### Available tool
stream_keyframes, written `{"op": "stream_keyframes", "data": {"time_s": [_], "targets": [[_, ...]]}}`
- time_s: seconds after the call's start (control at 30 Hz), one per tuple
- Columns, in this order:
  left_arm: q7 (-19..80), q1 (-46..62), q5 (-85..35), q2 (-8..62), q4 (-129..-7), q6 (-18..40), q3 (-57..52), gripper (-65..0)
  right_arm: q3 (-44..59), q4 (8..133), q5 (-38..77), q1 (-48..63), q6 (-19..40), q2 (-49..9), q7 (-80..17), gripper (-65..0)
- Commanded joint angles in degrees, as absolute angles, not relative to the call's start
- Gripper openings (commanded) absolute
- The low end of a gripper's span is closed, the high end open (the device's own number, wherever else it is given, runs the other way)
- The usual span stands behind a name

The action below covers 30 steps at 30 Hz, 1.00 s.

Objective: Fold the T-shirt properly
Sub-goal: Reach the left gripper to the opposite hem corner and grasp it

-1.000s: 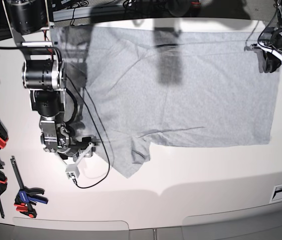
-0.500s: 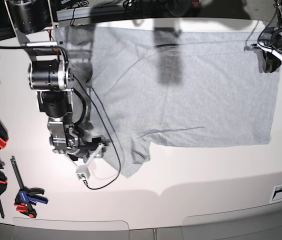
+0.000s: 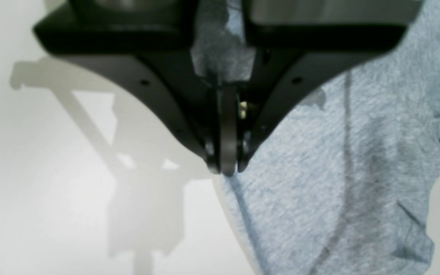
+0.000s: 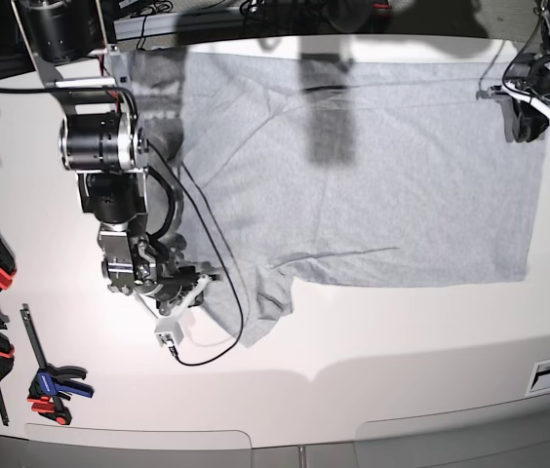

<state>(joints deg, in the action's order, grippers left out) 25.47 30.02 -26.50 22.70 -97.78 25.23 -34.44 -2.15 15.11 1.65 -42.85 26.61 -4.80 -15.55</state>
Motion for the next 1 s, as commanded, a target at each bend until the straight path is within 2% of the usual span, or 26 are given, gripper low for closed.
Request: {"op": "stream_keyframes", "data": {"time_s": [0.0, 0.1, 0.2, 0.33, 0.43, 0.47, 0.73, 0.97], "targets": [[23.9, 29.4, -27.0, 23.7, -98.7, 25.0, -34.9, -56.1, -2.3, 14.9, 0.1, -42.7, 27.4, -4.6, -19.3, -65.0], [23.9, 27.6, -26.8, 23.7, -98.7, 24.7, -34.9, -56.1, -2.3, 14.9, 0.1, -42.3, 27.4, -4.6, -19.2, -65.0], [23.9, 24.2, -26.4, 24.0, -98.4, 20.2, -34.9, -55.1, -2.3, 14.9, 0.1, -42.2, 27.4, -4.6, -19.2, -65.0], [23.9, 16.2, -26.4, 26.8, -91.6, 18.5, -34.9, -43.9, -2.3, 14.9, 0.2, -42.2, 27.4, -4.6, -19.2, -65.0], [23.9, 8.2, -26.7, 30.6, -80.7, 18.6, -34.9, -31.8, -2.3, 14.9, 0.1, -42.2, 27.4, -4.6, -19.2, -65.0], [23.9, 5.4, -27.8, 32.0, -76.4, 18.6, -34.7, -30.4, -2.3, 14.9, 0.1, -42.2, 27.4, -4.6, -19.2, -65.0], [25.1, -16.4, -36.8, 40.0, -41.0, 19.5, -34.7, -30.4, -2.3, 14.9, 0.1, -42.2, 27.5, -4.6, -19.3, -65.0], [22.2, -26.8, -37.9, 40.7, -17.0, 21.6, -34.8, -30.5, -2.3, 14.9, 0.1, -42.2, 27.5, -4.6, -19.3, -65.0]]}}
